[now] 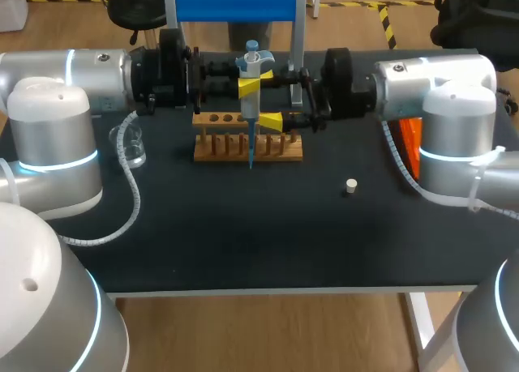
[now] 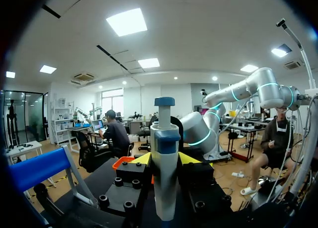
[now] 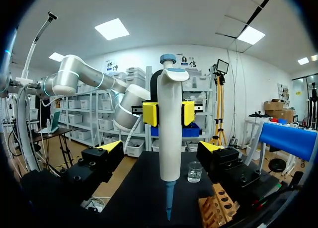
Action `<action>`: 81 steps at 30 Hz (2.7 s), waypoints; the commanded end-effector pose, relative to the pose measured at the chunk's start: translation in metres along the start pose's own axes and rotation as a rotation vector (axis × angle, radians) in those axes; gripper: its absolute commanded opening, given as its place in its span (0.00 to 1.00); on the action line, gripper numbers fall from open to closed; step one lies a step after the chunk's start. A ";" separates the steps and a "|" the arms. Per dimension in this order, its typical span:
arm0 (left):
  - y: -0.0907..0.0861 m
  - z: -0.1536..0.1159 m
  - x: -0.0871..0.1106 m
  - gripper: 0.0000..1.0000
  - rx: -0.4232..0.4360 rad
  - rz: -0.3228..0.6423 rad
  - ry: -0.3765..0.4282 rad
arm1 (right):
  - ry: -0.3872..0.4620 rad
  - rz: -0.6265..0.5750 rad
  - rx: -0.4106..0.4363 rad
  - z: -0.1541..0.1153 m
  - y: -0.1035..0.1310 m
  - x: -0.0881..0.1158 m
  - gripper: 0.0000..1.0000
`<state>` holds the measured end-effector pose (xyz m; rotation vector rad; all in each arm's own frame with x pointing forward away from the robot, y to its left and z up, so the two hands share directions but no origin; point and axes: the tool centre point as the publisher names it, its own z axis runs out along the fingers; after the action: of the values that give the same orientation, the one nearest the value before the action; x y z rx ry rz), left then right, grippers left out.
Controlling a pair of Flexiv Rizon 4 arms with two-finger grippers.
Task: Invert the test tube, pick up the pipette, mount the tip to pipette, aspirate from beaker and dispense into the tube, eject the tip, return the pipette, and cap with the stopper.
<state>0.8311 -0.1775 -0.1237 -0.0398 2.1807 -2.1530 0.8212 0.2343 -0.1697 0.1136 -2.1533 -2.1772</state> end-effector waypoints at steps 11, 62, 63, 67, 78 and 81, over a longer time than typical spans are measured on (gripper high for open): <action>0.001 0.001 0.001 0.00 0.005 0.003 -0.003 | -0.004 0.005 -0.008 0.016 -0.003 -0.007 1.00; 0.001 0.001 0.001 1.00 0.005 0.003 -0.003 | 0.008 -0.001 -0.025 -0.004 0.003 -0.013 0.00; 0.001 0.001 0.001 1.00 0.005 0.003 -0.003 | 0.009 -0.002 -0.026 -0.008 0.004 -0.014 0.00; 0.001 0.001 0.001 1.00 0.005 0.003 -0.003 | 0.017 -0.005 -0.038 -0.029 0.009 -0.018 0.00; 0.001 0.001 0.001 1.00 0.005 0.003 -0.003 | 0.084 -0.039 -0.042 -0.084 0.021 -0.029 0.00; 0.001 0.001 0.001 1.00 0.005 0.003 -0.003 | 0.097 -0.049 -0.036 -0.097 0.023 -0.032 0.00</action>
<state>0.8308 -0.1774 -0.1231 -0.0394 2.1806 -2.1535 0.8568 0.1591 -0.1496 0.2306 -2.0927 -2.2089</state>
